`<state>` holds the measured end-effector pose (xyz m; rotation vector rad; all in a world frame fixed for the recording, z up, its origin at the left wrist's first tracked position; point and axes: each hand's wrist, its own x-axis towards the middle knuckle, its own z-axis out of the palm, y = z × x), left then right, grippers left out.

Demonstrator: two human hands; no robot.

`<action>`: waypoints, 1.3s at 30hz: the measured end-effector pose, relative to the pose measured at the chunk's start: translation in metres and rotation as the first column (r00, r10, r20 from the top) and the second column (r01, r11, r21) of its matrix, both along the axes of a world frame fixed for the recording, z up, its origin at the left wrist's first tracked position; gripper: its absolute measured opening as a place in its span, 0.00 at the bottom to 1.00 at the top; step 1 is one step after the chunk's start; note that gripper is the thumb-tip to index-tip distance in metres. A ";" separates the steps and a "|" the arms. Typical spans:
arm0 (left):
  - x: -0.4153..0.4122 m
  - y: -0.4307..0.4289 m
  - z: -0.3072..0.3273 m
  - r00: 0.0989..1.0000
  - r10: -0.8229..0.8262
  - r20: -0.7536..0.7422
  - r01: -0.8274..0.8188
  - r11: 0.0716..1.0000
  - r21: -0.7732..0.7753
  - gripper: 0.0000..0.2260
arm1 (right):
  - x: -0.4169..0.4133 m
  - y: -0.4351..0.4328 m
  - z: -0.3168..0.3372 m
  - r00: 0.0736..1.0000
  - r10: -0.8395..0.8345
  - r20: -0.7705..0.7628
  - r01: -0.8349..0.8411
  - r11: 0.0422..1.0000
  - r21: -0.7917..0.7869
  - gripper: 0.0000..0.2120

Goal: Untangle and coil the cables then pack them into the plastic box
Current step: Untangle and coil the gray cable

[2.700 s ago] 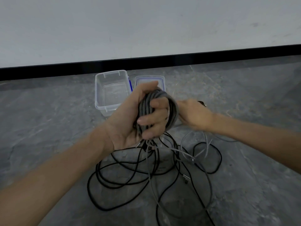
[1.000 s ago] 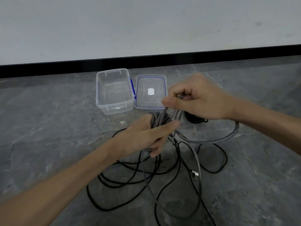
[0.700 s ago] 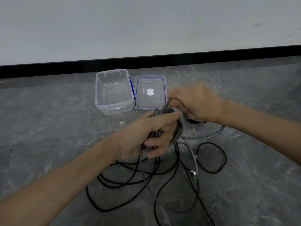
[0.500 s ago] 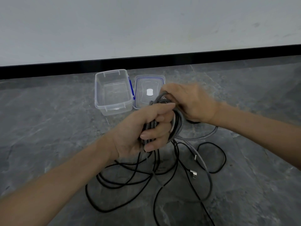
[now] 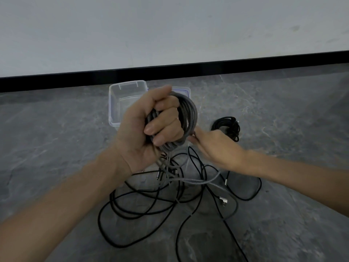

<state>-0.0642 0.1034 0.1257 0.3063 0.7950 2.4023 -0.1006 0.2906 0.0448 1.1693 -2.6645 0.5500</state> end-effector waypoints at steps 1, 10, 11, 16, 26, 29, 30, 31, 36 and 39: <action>-0.001 0.000 0.001 0.999 0.051 0.010 -0.051 0.999 -0.001 0.15 | 0.003 0.001 -0.005 0.999 -0.020 0.040 0.017 0.998 0.058 0.23; -0.006 0.015 -0.014 0.864 0.502 0.025 -0.474 0.830 -0.295 0.18 | 0.038 -0.025 -0.008 0.940 -0.085 0.330 0.049 0.992 0.116 0.12; -0.005 0.015 -0.016 0.852 0.523 0.014 -0.490 0.806 -0.332 0.19 | 0.042 -0.028 -0.008 0.936 -0.059 0.347 0.039 0.997 0.065 0.12; -0.009 0.008 -0.022 0.787 0.615 -0.051 -0.573 0.696 -0.434 0.19 | 0.057 -0.042 0.000 0.610 0.006 0.793 0.310 0.918 -0.246 0.13; -0.017 0.000 -0.033 0.693 0.706 -0.148 -0.662 0.540 -0.519 0.19 | 0.065 -0.053 0.026 -0.093 0.434 0.896 0.798 0.571 -0.194 0.10; -0.018 -0.001 -0.034 0.682 0.705 -0.196 -0.676 0.505 -0.537 0.20 | 0.065 -0.051 0.029 -0.124 0.445 0.887 0.790 0.586 -0.184 0.09; -0.018 -0.002 -0.034 0.672 0.711 -0.205 -0.684 0.491 -0.539 0.20 | 0.065 -0.050 0.029 -0.126 0.452 0.883 0.785 0.589 -0.189 0.08; -0.019 -0.002 -0.035 0.663 0.719 -0.208 -0.691 0.481 -0.539 0.20 | 0.065 -0.049 0.029 -0.124 0.457 0.881 0.781 0.592 -0.198 0.08; -0.020 -0.002 -0.042 0.650 0.723 -0.232 -0.701 0.454 -0.550 0.24 | 0.065 -0.046 0.034 -0.073 0.400 0.913 0.748 0.627 -0.215 0.11; -0.023 -0.001 -0.043 0.632 0.738 -0.237 -0.718 0.442 -0.538 0.28 | 0.069 -0.049 0.030 0.106 0.171 0.980 0.603 0.772 -0.200 0.14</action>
